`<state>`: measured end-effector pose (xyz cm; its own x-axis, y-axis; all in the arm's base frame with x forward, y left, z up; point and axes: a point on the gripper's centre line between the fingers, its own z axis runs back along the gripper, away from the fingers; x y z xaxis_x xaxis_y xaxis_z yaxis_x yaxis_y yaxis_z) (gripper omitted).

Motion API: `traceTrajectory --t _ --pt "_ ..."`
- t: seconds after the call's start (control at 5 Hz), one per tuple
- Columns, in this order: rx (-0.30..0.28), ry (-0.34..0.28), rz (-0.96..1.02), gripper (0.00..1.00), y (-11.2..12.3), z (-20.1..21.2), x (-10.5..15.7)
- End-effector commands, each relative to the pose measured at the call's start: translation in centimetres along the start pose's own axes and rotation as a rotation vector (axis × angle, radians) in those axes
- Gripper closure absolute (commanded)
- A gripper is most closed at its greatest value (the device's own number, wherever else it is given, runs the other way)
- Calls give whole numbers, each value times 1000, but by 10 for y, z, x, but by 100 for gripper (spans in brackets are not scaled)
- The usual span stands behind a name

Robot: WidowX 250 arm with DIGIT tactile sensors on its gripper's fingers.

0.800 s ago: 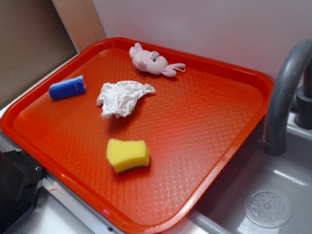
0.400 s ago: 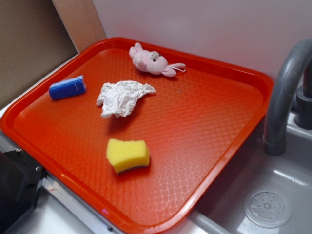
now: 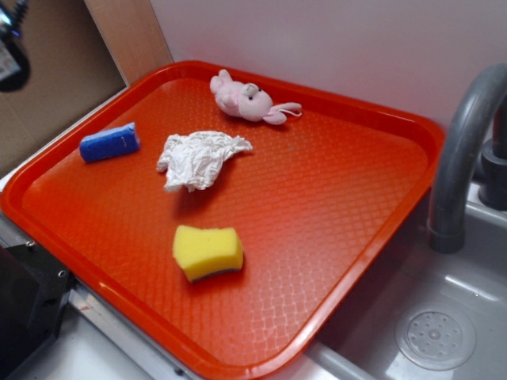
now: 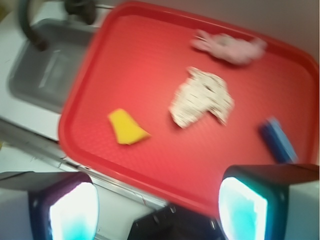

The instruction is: Grab the green sponge.

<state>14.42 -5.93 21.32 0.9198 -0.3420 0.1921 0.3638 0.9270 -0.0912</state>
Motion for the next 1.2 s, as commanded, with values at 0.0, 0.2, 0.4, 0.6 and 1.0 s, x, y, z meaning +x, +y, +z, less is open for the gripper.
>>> traceTrajectory --t 0.0,0.2,0.4,0.6,1.0 --pt "-107 -7 -407 0 -65 -54 24" --pt "-99 34 -426 0 -72 -74 23" --pt "-78 78 -454 0 -75 -96 17" --pt "-45 133 -399 0 -59 -119 17" --pt "26 221 -400 0 -49 -158 16"
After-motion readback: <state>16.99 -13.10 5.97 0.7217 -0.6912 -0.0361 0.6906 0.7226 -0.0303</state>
